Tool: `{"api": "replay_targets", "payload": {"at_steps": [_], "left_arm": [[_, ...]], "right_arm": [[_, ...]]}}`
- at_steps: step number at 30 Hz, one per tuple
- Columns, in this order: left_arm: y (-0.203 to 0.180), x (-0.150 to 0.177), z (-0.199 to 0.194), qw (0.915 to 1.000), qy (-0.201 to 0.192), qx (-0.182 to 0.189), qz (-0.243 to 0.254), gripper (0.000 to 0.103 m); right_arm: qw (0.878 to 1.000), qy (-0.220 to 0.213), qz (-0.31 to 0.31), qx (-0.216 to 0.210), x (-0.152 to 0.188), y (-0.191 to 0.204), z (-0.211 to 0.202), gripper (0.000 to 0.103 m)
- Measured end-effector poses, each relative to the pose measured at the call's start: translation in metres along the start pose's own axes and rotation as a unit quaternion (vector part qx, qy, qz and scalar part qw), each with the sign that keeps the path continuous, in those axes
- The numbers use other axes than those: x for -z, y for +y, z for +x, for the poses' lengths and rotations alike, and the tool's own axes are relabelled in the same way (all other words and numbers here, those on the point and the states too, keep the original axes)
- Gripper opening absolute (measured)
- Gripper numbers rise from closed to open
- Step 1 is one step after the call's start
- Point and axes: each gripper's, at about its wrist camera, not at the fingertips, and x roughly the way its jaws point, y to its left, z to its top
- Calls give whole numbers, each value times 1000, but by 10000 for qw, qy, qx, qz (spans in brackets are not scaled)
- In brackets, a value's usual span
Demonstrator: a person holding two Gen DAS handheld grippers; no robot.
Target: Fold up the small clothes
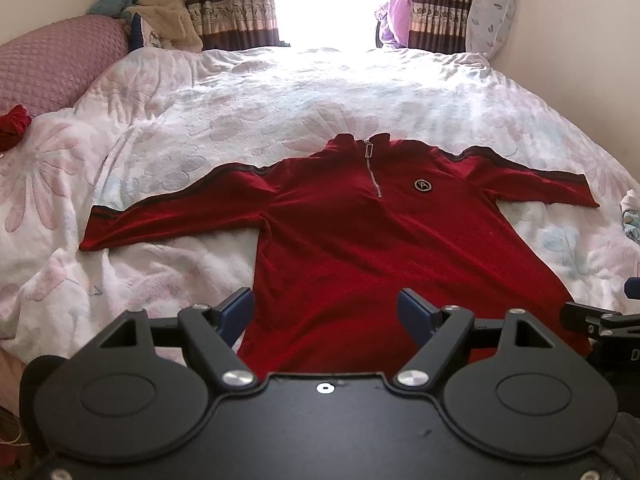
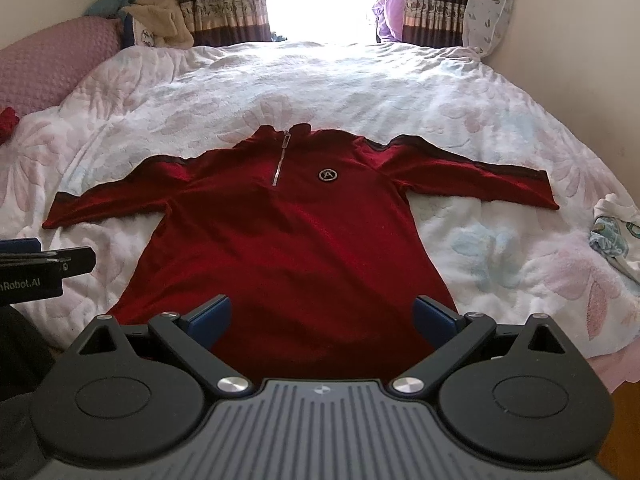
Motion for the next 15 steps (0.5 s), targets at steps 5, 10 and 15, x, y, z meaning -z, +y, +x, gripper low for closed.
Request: {"api": "replay_targets", "payload": {"at_steps": [5, 10, 15], "left_arm": [[1, 1, 4, 10000, 6, -12, -5, 80], [1, -2, 18, 9999, 55, -125, -15, 80], [-2, -7, 30, 9999, -5, -129, 21, 80]], "right_arm": [[10000, 68, 15, 27, 1, -1, 4, 103], [9998, 42, 162, -71, 0, -6, 10, 103], [9999, -34, 131, 2, -5, -2, 17, 103]]}}
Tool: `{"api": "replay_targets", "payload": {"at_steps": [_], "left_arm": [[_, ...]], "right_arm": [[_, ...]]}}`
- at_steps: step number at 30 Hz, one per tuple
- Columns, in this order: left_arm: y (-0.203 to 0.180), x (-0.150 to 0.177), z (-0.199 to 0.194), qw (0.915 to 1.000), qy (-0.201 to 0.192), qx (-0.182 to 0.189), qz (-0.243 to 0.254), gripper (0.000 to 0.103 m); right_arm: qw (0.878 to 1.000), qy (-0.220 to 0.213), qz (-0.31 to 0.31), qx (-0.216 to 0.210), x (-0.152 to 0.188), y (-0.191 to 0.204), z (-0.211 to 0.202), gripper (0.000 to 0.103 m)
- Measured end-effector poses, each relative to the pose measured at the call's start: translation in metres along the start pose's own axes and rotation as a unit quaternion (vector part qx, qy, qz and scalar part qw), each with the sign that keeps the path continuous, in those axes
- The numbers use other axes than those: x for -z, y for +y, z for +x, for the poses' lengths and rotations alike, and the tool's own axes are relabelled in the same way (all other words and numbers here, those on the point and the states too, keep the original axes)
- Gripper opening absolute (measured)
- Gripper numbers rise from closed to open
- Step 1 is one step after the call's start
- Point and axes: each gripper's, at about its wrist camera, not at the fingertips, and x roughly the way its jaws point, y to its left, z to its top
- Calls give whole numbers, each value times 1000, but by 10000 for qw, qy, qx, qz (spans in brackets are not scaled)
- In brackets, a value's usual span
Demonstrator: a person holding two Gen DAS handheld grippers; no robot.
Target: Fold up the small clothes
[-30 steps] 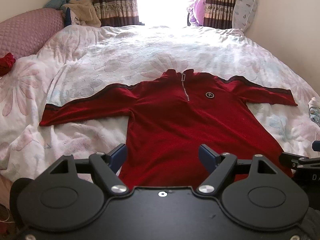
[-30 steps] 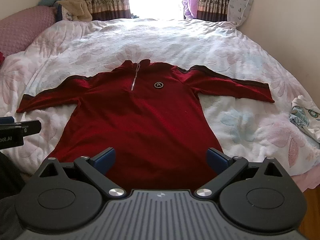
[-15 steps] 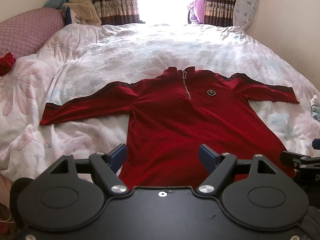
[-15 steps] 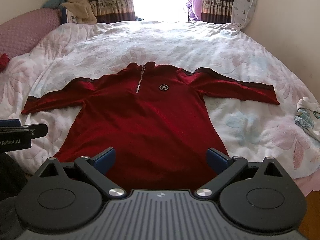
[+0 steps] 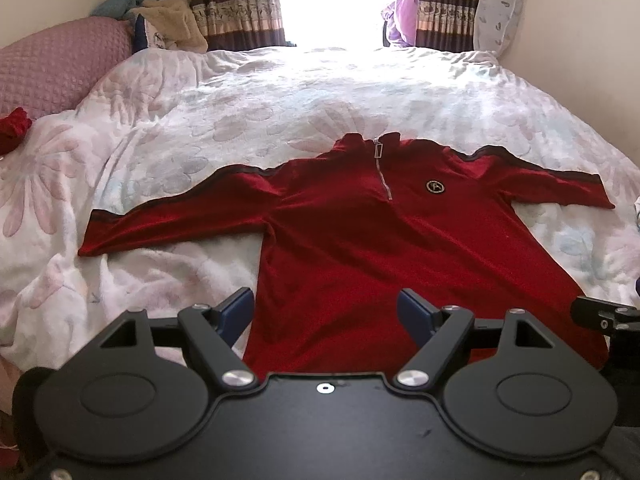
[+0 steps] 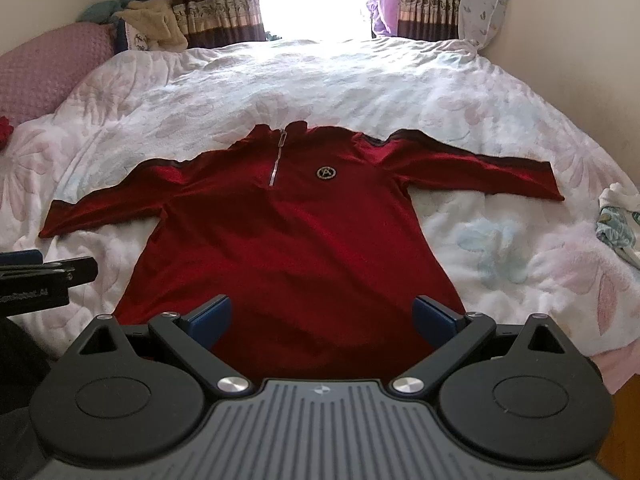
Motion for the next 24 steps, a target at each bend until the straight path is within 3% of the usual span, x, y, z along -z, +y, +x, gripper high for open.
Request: {"api": "replay_targets", "payload": {"at_steps": [7, 12, 18, 21, 24], "left_arm": [[6, 2, 15, 9998, 168, -47, -65, 80], [24, -11, 19, 9991, 22, 332, -248, 80], [77, -34, 52, 9968, -293, -678, -308, 80], [127, -41, 83, 9913, -241, -1056, -746, 80], [185, -52, 124, 9828, -171, -1438, -1149, 80]], "right_arm": [[9997, 48, -227, 98, -7, 15, 13, 103], [9997, -160, -156, -90, -8, 18, 8, 103], [9835, -1380, 914, -730, -14, -12, -9, 103], [9722, -1360, 1686, -892, -21, -30, 17, 103], [9810, -1132, 1490, -515, -35, -29, 47, 103]]}}
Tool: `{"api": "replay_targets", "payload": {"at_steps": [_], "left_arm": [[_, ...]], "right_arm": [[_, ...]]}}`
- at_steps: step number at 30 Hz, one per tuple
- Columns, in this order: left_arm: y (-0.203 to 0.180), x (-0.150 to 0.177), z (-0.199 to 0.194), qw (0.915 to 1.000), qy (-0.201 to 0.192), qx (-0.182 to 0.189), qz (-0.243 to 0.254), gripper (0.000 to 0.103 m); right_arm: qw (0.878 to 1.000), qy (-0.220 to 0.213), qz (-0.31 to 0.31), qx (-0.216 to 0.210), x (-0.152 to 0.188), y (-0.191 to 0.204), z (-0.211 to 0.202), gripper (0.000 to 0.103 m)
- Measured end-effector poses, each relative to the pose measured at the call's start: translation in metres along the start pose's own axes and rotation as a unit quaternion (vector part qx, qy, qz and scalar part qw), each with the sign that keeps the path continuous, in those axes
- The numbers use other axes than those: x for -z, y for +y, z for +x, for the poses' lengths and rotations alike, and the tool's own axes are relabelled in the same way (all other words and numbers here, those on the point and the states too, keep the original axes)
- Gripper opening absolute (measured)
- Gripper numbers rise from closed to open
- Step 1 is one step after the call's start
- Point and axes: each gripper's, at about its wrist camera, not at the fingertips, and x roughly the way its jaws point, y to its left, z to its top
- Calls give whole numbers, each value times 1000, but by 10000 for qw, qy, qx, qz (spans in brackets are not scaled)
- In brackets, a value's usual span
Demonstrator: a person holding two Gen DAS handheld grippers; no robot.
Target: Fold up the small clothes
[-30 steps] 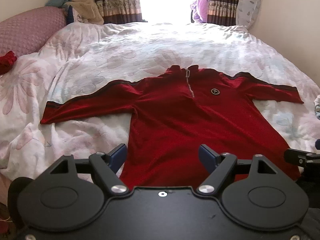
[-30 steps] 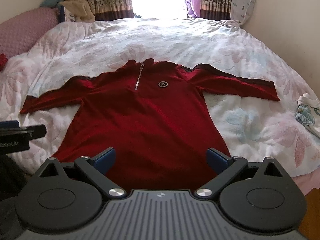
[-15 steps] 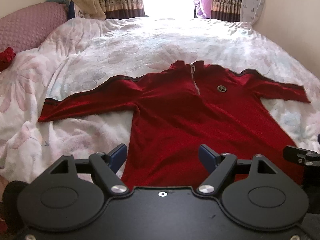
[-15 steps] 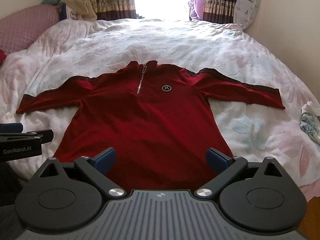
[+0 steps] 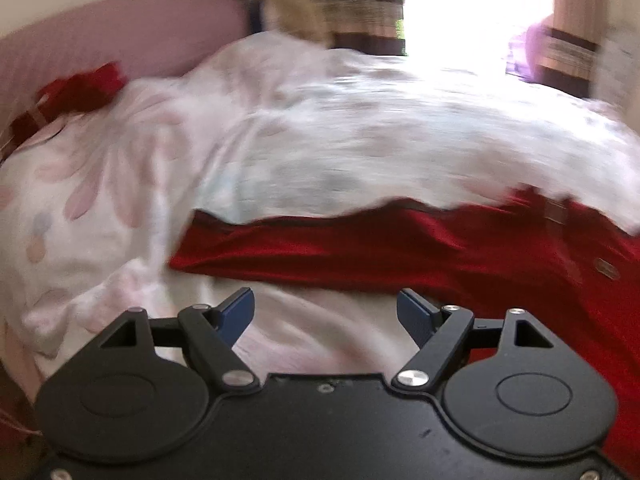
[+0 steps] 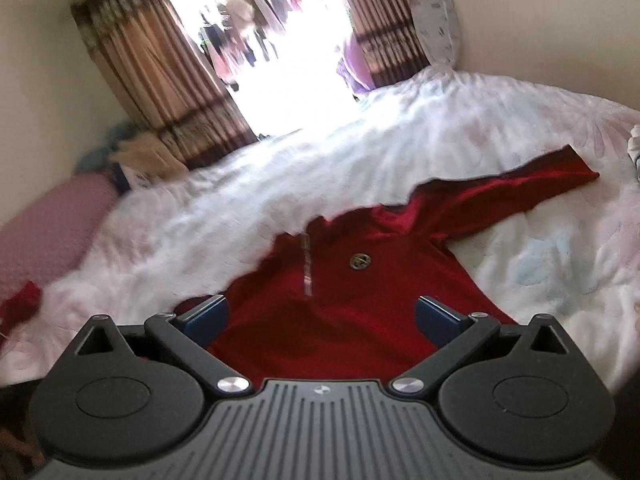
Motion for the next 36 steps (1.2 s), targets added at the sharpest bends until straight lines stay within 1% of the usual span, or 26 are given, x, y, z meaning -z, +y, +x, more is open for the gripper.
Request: {"api": "replay_targets", "payload": {"at_steps": [2, 4, 5, 6, 7, 9, 10, 11, 12, 13, 14, 16, 18, 19, 21, 22, 23, 24, 25, 27, 28, 31, 33, 35, 36], "left_arm": [[22, -12, 41, 9991, 59, -425, -51, 80], [46, -23, 78, 9971, -104, -757, -23, 80], [58, -29, 94, 9961, -95, -881, -54, 80], [69, -33, 114, 9950, -36, -986, -119, 80], [80, -37, 132, 9939, 39, -1073, -254, 80], [102, -42, 160, 9910, 178, -1218, -519, 80], [111, -45, 176, 9894, 351, -1267, -620, 80], [118, -47, 188, 9890, 427, -1258, -646, 80], [123, -47, 199, 9894, 437, -1243, -614, 80], [127, -49, 209, 9895, 420, -1264, -557, 80], [128, -48, 215, 9884, 430, -1374, -481, 80], [136, -48, 233, 9858, 548, -1520, -450, 80], [145, -46, 253, 9847, 915, -1392, -520, 80], [151, -45, 263, 9836, 1071, -1304, -642, 80], [158, -40, 272, 9827, 1159, -1203, -797, 81], [160, -38, 274, 9815, 1182, -1263, -822, 73], [162, -38, 273, 9808, 1174, -1302, -854, 73], [164, -40, 271, 9814, 1118, -1291, -871, 64], [166, -42, 268, 9821, 1074, -1268, -888, 12], [171, -45, 264, 9819, 1049, -1174, -1057, 0], [173, -46, 259, 9818, 1002, -1165, -1114, 0], [176, -53, 244, 9847, 703, -1119, -1133, 0], [179, -56, 234, 9856, 553, -1023, -1231, 0], [181, -57, 230, 9842, 539, -979, -1373, 0], [182, -55, 232, 9833, 631, -875, -1467, 3]], "right_arm": [[9974, -159, -550, 434, 0, 12, 19, 103], [9891, -391, -1178, 789, 7, 26, 38, 103], [9853, -518, -1393, 839, 11, 34, 44, 103], [9823, -678, -1555, 794, 15, 42, 48, 103], [9803, -745, -1693, 694, 17, 47, 53, 103], [9809, -386, -1805, 615, 16, 60, 71, 103], [9823, -76, -1768, 623, 14, 65, 82, 103], [9834, 198, -1699, 606, 12, 67, 95, 103], [9840, 327, -1659, 566, 12, 68, 103, 103], [9837, 403, -1658, 564, 13, 70, 112, 103], [9822, 439, -1707, 645, 14, 70, 121, 103], [9760, 504, -1895, 944, 16, 73, 136, 103], [9713, 531, -2021, 1139, 20, 78, 142, 103], [9702, 521, -2057, 1170, 21, 79, 145, 103], [9691, 524, -2086, 1208, 25, 78, 147, 103], [9688, 546, -2093, 1209, 26, 77, 147, 103], [9688, 565, -2090, 1202, 26, 75, 148, 103], [9692, 579, -2074, 1193, 26, 73, 150, 103], [9698, 600, -2045, 1187, 25, 72, 153, 103], [9714, 655, -1956, 1173, 24, 68, 157, 103], [9722, 686, -1914, 1159, 23, 65, 159, 103], [9737, 748, -1842, 1114, 22, 59, 160, 103], [9744, 725, -1815, 1110, 22, 57, 157, 103], [9754, 704, -1779, 1095, 22, 55, 154, 103], [9760, 699, -1760, 1078, 21, 54, 153, 103]]}}
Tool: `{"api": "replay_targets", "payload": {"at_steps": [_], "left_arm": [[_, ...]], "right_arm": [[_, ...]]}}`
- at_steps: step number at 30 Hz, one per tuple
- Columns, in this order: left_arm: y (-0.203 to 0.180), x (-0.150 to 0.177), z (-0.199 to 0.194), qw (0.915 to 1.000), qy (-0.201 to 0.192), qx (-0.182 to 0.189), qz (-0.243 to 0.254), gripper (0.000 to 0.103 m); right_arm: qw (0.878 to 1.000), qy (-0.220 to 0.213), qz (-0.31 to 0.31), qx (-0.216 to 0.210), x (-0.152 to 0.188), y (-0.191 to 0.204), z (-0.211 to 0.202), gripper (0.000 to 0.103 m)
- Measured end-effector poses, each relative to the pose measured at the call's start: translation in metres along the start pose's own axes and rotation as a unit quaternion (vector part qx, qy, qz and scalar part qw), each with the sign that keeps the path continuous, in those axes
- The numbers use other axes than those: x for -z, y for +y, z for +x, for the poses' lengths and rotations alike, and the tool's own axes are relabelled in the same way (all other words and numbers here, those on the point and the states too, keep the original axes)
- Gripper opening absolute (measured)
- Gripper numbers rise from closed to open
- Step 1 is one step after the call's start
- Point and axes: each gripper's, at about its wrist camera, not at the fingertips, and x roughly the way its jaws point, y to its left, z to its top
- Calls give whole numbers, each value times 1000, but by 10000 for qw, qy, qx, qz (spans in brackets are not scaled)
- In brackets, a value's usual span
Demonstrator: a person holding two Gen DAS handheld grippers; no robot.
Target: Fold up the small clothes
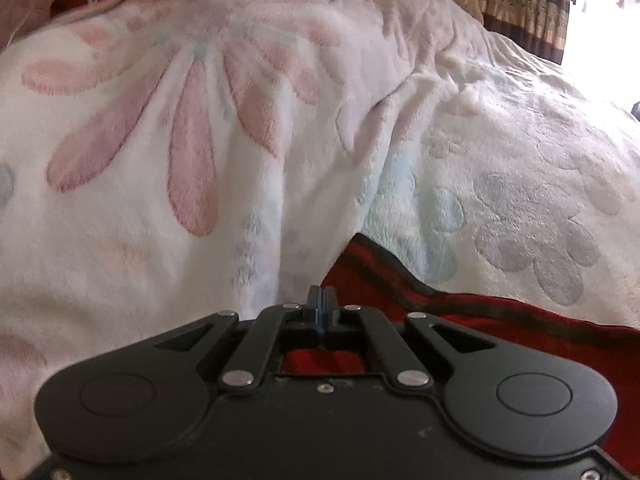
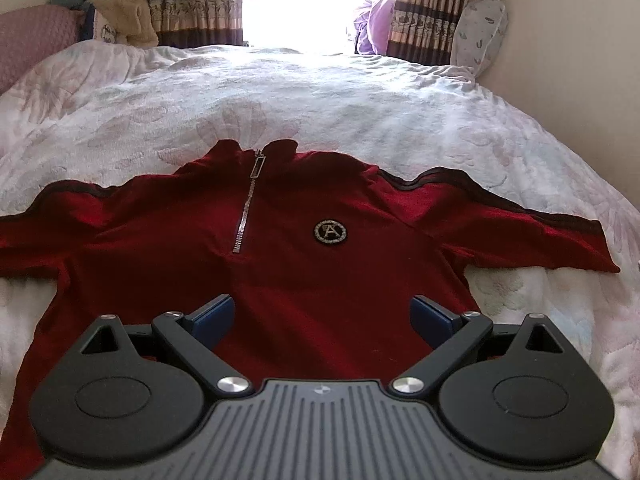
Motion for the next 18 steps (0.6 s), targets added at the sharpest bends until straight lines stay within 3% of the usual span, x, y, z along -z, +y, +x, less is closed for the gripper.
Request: {"api": "replay_targets", "payload": {"at_steps": [3, 8, 11, 16, 18], "left_arm": [[6, 4, 14, 9977, 453, 451, -214, 49], [21, 5, 32, 9952, 747, 284, -570, 49], [33, 11, 40, 9885, 1055, 490, -962, 51], [38, 17, 29, 9845, 1217, 432, -1184, 53], [41, 20, 25, 9809, 1266, 652, -1326, 55]], "right_arm": [[10000, -10, 64, -51, 0, -3, -2, 103], [10000, -11, 70, -43, 0, -4, -3, 103], [9999, -33, 99, -45, 0, -5, -3, 103], [9999, 20, 77, -65, 2, -5, 0, 103], [10000, 52, 22, -61, 3, -3, 2, 103]]}}
